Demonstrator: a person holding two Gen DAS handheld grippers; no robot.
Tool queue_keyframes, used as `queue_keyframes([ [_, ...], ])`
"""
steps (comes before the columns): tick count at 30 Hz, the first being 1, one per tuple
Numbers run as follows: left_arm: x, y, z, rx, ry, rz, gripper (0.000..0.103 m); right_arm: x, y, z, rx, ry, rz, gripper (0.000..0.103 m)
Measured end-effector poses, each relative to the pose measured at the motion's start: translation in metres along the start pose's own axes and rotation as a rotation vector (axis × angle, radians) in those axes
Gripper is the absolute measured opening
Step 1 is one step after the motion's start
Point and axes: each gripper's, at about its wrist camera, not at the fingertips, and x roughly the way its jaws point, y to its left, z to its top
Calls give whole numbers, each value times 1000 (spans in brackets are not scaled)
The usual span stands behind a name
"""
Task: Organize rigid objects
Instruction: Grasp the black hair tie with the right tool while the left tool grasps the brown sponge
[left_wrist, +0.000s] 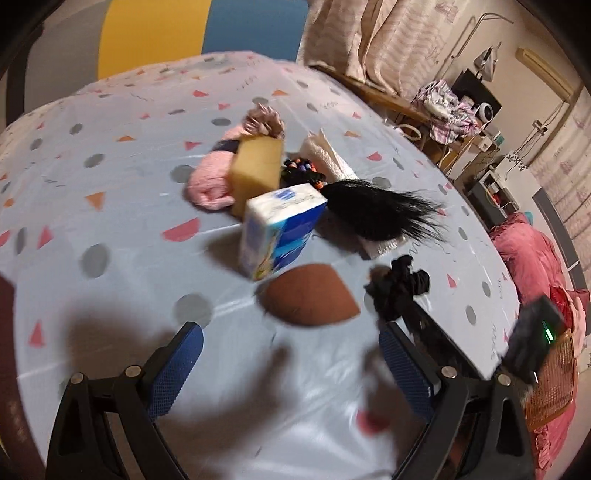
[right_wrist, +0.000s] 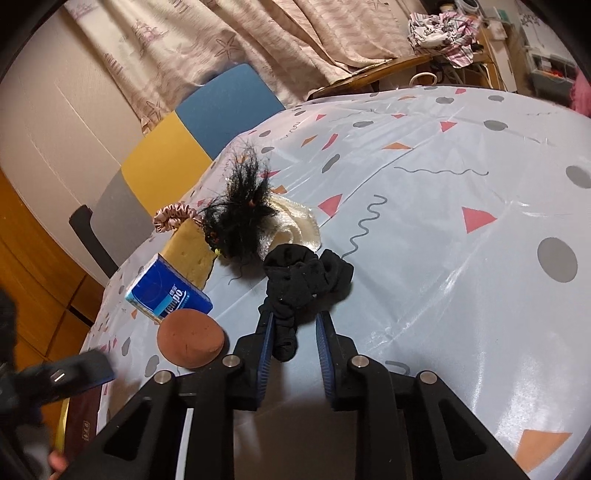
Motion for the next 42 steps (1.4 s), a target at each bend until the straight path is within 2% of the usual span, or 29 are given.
queue_keyframes([
  [4, 24, -10, 11, -11, 20, -11, 98, 0, -2, -1, 4, -4, 8, 24],
  [10, 51, -17, 18, 22, 14, 63, 98, 0, -3, -2, 7, -10, 15, 24],
  [11, 55, -16, 17, 25, 11, 73, 96, 0, -3, -2, 6, -10, 15, 24],
  [12, 58, -13, 16, 21, 15, 81, 86, 0, -3, -2, 6, -9, 16, 24],
  [13, 58, -10, 14, 18, 10, 81, 83, 0, -4, -2, 7, -10, 17, 24],
  [14, 53, -8, 12, 20, -18, 59, 79, 0, -4, -3, 7, -10, 17, 24],
  [15, 51, -6, 10, 21, -23, 24, 64, -1, -4, -3, 7, -11, 18, 24],
  [16, 50, -5, 8, 23, -20, 3, 60, -1, -4, -3, 6, -11, 17, 24],
  [20, 39, -3, -5, 38, -52, -20, 56, 0, -3, -3, 6, -10, 17, 24],
  [24, 28, 3, -31, 61, -104, -39, 55, 0, -4, -2, 11, -3, 25, 26],
  [25, 25, 6, -37, 65, -126, -52, 55, -1, -3, -2, 8, -2, 32, 31],
  [27, 19, 12, -48, 70, -151, -72, 55, -4, 1, -1, -11, -3, 39, 49],
  [29, 16, 17, -52, 58, -159, -85, 55, -12, 12, 1, -57, -33, 1, 89],
  [30, 15, 19, -53, 54, -161, -93, 55, -17, 18, 3, -82, -61, -14, 91],
  [33, 17, 19, -53, 54, -164, -100, 55, -18, 31, 16, -133, -83, -44, 91],
  [36, 17, 18, -53, 60, -166, -101, 55, 7, 31, 31, -128, 10, -89, 83],
  [38, 18, 19, -53, 56, -165, -111, 55, 28, 21, 35, -86, 84, -75, 60],
  [39, 18, 20, -54, 53, -166, -117, 55, 31, 17, 36, -68, 81, -65, 59],
  [40, 17, 22, -55, 48, -167, -124, 55, 29, 16, 37, -65, 60, -58, 54],
  [41, 17, 22, -55, 43, -166, -130, 56, 27, 14, 38, -64, 51, -55, 43],
  [42, 17, 23, -55, 39, -166, -136, 56, 27, 13, 37, -62, 48, -51, 37],
])
